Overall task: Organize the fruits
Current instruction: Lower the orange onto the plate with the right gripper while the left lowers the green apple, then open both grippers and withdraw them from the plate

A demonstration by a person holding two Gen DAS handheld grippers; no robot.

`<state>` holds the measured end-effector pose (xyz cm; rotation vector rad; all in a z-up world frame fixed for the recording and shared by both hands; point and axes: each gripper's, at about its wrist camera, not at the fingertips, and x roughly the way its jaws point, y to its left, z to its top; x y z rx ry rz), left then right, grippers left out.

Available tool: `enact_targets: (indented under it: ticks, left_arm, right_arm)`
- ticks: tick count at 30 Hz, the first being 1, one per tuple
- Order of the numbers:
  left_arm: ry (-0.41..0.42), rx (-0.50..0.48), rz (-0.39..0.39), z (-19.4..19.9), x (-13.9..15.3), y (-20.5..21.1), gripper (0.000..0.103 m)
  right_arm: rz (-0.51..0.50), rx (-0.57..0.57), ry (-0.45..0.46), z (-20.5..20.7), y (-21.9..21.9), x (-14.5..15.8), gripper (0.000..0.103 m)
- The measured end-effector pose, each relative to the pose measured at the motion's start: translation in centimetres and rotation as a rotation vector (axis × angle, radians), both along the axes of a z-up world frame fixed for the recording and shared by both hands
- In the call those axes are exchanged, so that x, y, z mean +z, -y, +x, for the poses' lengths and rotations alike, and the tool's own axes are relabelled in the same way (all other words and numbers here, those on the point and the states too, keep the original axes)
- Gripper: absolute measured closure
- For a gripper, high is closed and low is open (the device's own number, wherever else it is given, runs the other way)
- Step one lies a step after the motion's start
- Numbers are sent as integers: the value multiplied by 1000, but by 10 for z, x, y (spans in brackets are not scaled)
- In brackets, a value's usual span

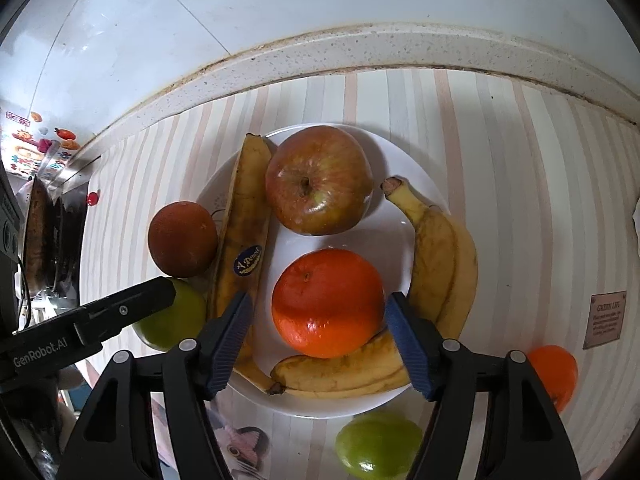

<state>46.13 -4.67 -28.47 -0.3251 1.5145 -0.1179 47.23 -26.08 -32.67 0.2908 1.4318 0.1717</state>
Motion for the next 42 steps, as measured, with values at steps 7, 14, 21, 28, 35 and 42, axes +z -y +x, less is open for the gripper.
enact_targets:
  ticks: [7,14,21,28,35,42]
  left_arm:
    - [70,-69,63,-9,31,12,41]
    - [158,-149,196,-28,56,27,16]
    - [203,-160,215,-52,66,26,9]
    - [276,-194,249,-87,90,33,9]
    - [333,-239,234,-125,121,44,9]
    - [380,-238,219,-153,149,49,9]
  right_arm:
    - [-22,-4,4,-15,4,20,15]
    - [-142,-17,48,-43,12,50,8]
    - [-155,-51,104,-77,22,82,8]
    - [-186,-65,188,-111,28,122,8]
    - [-213,-51,266,-148,26,162,8]
    - [-183,-66,317,-177,28,194,8]
